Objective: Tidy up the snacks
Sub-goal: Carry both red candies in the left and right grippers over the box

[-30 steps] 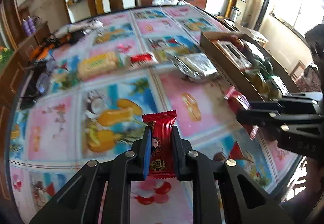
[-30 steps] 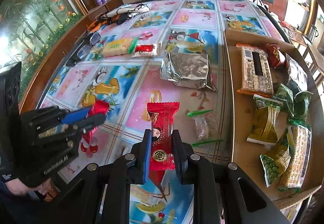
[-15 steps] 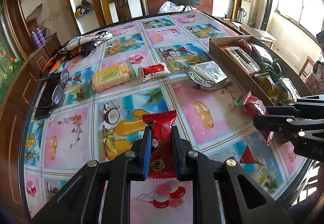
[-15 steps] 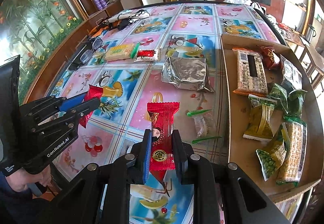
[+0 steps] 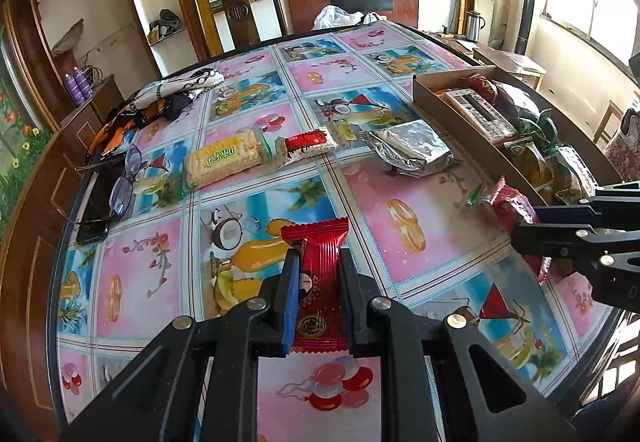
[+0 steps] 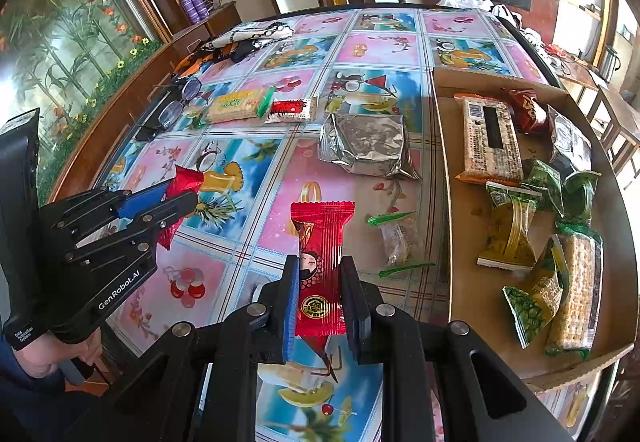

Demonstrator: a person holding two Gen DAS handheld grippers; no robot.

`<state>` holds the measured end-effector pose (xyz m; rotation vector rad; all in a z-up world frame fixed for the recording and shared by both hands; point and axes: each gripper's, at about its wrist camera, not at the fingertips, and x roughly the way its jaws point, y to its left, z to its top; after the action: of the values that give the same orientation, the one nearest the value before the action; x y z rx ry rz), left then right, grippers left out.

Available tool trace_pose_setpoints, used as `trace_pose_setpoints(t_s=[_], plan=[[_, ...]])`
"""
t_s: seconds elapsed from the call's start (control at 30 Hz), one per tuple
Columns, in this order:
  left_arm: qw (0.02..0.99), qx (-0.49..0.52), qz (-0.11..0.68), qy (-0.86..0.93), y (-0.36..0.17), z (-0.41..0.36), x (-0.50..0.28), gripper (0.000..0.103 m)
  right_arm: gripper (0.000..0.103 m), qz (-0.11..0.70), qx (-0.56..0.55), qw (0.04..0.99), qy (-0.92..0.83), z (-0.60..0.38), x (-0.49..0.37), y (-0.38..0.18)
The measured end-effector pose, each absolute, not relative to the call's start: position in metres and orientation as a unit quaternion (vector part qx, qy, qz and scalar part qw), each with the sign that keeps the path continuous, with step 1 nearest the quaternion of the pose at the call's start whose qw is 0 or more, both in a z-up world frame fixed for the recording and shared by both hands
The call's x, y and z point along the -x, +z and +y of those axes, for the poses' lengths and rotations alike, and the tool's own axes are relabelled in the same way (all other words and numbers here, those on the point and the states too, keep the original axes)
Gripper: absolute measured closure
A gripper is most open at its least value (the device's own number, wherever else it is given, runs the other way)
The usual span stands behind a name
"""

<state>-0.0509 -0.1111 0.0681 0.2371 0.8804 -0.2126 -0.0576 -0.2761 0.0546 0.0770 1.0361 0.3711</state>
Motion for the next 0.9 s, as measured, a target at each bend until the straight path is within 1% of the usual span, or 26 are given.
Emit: trace_pose_setpoints(t_s=[0.37, 0.9], plan=[[0.89, -0.124, 0.422, -0.121, 0.066, -0.133, 0.05, 0.086, 0.082, 0.49, -0.051, 0.856, 0.156, -0.298, 0.067, 0.059], [0.886, -0.164, 0.408, -0.151, 0.079, -0.179, 0.044, 0.086, 0.082, 0.466, -0.094, 0.87, 0.128, -0.345, 0.077, 0.072]])
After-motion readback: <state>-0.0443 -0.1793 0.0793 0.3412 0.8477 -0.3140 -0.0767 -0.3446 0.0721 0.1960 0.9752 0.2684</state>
